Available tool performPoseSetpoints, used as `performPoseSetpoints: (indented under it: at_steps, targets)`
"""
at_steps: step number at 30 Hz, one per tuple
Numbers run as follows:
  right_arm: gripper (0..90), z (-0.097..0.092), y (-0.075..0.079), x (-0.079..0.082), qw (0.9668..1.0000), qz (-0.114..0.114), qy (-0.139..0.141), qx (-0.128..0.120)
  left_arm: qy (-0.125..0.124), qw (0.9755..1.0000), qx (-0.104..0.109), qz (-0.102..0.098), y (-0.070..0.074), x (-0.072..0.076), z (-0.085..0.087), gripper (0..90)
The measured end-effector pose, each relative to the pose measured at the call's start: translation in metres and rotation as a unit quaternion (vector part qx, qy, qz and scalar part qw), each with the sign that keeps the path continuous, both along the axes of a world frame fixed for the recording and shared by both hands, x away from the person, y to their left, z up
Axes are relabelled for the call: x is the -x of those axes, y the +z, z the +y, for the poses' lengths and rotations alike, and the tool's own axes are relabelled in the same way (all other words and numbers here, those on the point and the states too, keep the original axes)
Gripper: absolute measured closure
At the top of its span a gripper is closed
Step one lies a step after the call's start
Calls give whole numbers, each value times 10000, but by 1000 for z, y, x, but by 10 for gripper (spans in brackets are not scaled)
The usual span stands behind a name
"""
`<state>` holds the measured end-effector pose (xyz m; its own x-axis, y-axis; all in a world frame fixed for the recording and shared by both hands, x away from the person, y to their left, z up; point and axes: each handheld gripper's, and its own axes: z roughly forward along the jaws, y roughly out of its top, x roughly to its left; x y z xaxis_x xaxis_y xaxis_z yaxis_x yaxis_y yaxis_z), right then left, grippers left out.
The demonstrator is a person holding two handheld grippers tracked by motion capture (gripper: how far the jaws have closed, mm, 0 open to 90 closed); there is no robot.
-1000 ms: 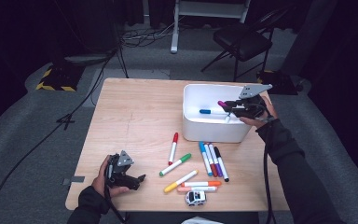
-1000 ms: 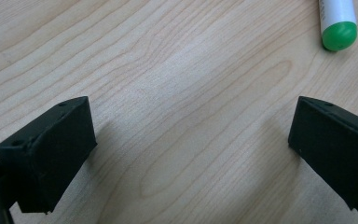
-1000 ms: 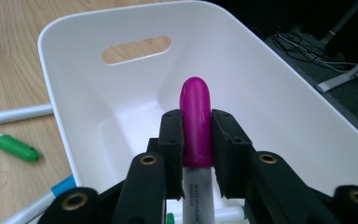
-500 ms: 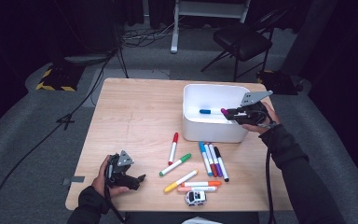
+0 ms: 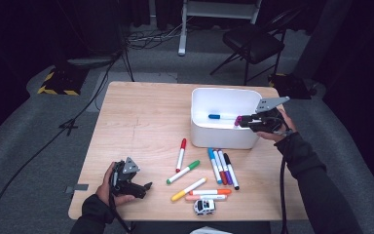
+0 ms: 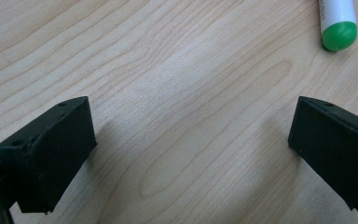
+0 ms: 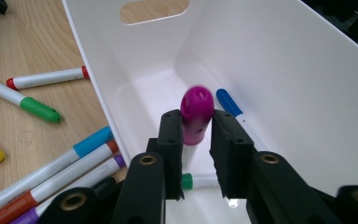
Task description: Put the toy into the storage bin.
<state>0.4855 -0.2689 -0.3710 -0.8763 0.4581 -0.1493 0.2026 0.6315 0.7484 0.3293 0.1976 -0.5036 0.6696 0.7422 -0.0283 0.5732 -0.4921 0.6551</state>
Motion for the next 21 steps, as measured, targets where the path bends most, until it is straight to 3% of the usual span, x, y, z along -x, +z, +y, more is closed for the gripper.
performPoseSetpoints:
  at_steps: [4, 9, 15, 21]
  targets:
    - [673, -1, 0, 0, 10000, -32, -44, -35, -1, 10000, -1, -1, 0, 0, 0, 8]
    - [620, -2, 5, 5, 9996, -102, -8, -282, 1, 10000, -1, 1, 0, 0, 0, 9]
    - [571, -7, 12, 21, 9978, -215, 75, -619, 0, 10000, -1, -2, 0, 0, 0, 9]
    - [522, -12, 13, 40, 9965, -321, 78, -774, 0, 10000, 0, -2, 0, 0, 0, 9]
